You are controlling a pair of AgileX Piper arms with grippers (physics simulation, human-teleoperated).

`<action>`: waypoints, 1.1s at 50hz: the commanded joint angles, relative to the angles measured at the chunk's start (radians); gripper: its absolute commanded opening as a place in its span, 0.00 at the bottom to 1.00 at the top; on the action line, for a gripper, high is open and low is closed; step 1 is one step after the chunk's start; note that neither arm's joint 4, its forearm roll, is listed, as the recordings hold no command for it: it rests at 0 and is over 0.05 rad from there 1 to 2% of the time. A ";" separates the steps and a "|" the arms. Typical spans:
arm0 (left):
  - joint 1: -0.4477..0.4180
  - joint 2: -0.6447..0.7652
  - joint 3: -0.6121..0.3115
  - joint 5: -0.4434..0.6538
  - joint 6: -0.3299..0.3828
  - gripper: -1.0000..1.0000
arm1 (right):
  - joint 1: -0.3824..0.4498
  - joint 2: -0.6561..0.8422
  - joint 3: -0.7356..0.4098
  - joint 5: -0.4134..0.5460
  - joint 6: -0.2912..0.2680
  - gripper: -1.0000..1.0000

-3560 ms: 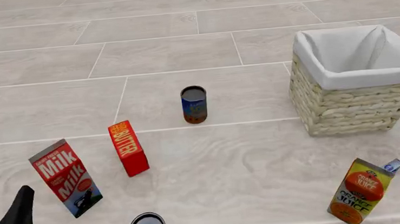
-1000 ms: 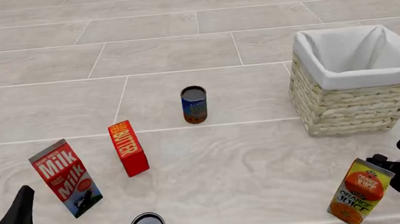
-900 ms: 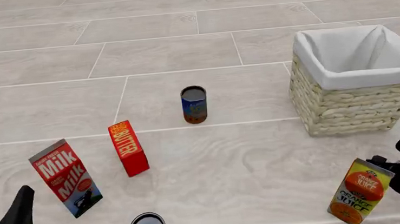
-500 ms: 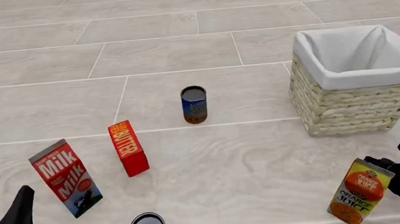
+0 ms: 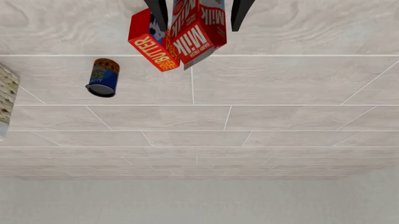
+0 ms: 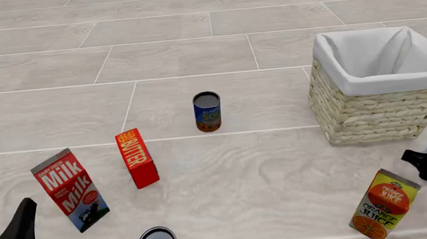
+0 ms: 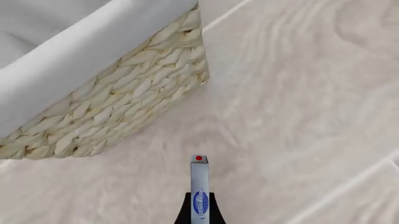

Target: Pick the cream cheese and place it in the basket.

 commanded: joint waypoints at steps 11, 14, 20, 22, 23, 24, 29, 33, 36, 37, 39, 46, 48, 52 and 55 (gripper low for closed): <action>0.000 0.000 0.000 0.000 0.000 1.00 | -0.010 -0.230 -0.056 0.174 0.041 0.00; 0.000 0.000 0.000 0.000 0.000 1.00 | -0.014 -0.272 -0.062 0.197 0.025 0.00; 0.000 0.000 0.000 0.000 0.000 1.00 | -0.007 -0.355 -0.083 0.259 -0.003 0.00; 0.000 0.000 0.000 0.000 0.000 1.00 | 0.009 -0.369 -0.079 0.272 0.024 0.00; 0.000 0.000 0.000 0.000 0.000 1.00 | 0.009 -0.369 -0.079 0.272 0.024 0.00; 0.000 0.000 0.000 0.000 0.000 1.00 | 0.004 -0.386 -0.084 0.283 0.014 0.00; 0.000 0.000 0.000 0.000 0.000 1.00 | 0.014 -0.460 -0.128 0.340 -0.019 0.00; 0.000 0.000 0.000 0.000 0.000 1.00 | 0.013 -0.480 -0.186 0.377 -0.016 0.00; 0.000 0.000 0.000 0.000 0.000 1.00 | 0.013 -0.481 -0.238 0.417 -0.005 0.00; 0.000 0.000 0.000 0.000 0.000 1.00 | 0.025 -0.481 -0.249 0.433 0.003 0.00; 0.000 0.000 0.000 0.000 0.000 1.00 | 0.035 -0.489 -0.274 0.456 0.006 0.00; 0.000 0.000 0.000 0.000 0.000 1.00 | 0.049 -0.527 -0.377 0.520 0.003 0.00; 0.000 0.000 0.000 0.000 0.000 1.00 | 0.057 -0.528 -0.407 0.534 -0.004 0.00; 0.000 0.000 0.000 0.000 0.000 1.00 | 0.073 -0.508 -0.447 0.556 -0.004 0.00; 0.000 0.000 0.000 0.000 0.000 1.00 | 0.093 -0.502 -0.481 0.566 -0.038 0.00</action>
